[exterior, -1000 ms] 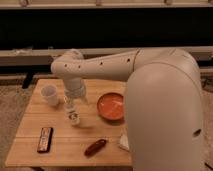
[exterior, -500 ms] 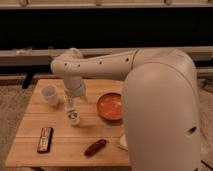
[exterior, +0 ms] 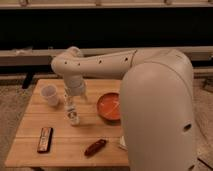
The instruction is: Knock the bottle over
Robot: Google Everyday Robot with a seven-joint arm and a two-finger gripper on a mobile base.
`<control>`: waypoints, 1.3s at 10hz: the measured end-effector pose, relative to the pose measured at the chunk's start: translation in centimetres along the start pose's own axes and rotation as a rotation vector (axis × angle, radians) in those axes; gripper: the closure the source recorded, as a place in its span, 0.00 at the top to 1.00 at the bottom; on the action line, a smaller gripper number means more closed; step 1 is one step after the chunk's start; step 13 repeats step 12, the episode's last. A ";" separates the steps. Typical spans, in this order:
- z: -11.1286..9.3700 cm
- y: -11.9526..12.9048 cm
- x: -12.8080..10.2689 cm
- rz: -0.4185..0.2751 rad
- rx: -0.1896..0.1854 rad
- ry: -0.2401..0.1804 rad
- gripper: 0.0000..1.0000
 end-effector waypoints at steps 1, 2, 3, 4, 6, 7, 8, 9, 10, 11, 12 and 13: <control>0.0 0.1 -0.2 -0.001 -0.002 -0.001 0.65; 0.0 0.1 -0.5 -0.001 -0.002 -0.002 0.65; 0.0 0.0 -0.6 0.000 -0.002 -0.002 0.65; 0.0 0.0 -0.7 0.000 -0.003 -0.002 0.65; 0.0 0.0 -1.0 0.000 -0.003 -0.003 0.65; 0.0 0.1 -1.1 -0.001 -0.004 -0.004 0.65; 0.0 0.1 -1.3 -0.001 -0.004 -0.004 0.65; 0.1 0.0 -1.4 -0.001 -0.004 -0.005 0.65; 0.1 -0.1 -1.7 -0.001 -0.006 -0.007 0.65; 0.1 -0.6 -2.3 0.000 -0.005 -0.010 0.65; 0.1 -0.9 -2.7 0.003 -0.005 -0.010 0.65; 0.1 -0.9 -2.7 0.003 -0.005 -0.010 0.65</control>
